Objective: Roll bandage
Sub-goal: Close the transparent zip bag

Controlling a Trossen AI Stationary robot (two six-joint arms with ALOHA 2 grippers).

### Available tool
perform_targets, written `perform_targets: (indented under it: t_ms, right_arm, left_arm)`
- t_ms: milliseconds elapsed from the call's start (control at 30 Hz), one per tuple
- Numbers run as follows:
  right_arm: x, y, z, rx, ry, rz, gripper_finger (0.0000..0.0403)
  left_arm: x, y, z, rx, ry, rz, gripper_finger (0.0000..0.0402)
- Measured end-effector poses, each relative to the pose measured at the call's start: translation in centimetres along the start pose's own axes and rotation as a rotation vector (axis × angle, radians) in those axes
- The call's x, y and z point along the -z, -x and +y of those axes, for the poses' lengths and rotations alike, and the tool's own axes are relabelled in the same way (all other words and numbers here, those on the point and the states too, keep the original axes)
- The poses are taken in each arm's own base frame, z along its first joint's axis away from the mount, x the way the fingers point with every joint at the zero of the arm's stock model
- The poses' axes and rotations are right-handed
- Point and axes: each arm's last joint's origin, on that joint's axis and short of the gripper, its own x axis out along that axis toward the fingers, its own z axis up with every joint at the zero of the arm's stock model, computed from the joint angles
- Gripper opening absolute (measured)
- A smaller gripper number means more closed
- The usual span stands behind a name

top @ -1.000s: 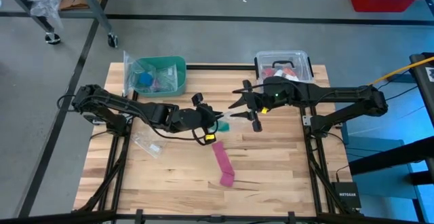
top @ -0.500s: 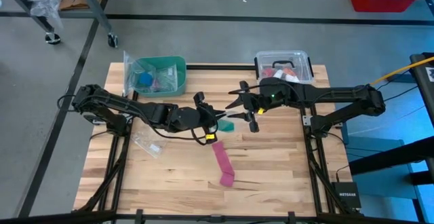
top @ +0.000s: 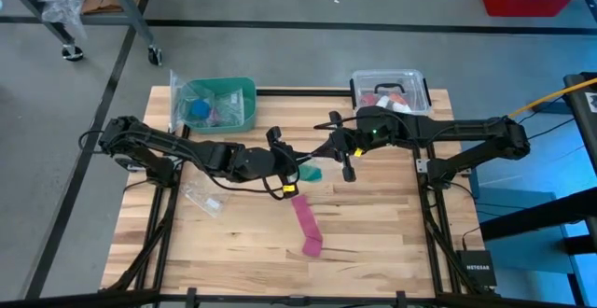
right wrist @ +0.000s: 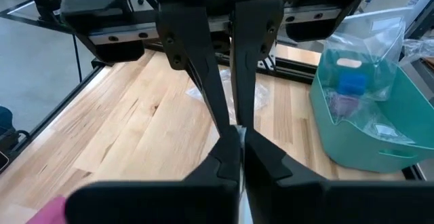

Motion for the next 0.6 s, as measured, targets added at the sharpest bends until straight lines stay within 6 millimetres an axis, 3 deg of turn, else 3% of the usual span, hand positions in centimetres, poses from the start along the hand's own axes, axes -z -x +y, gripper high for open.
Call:
perform_targets:
  t_ms: [600]
  right_arm:
    - [0.03,-0.04,0.00,0.000,0.000,0.002,0.0002]
  left_arm:
    - [0.44,0.05,0.05,0.000,-0.008,0.048,0.0005]
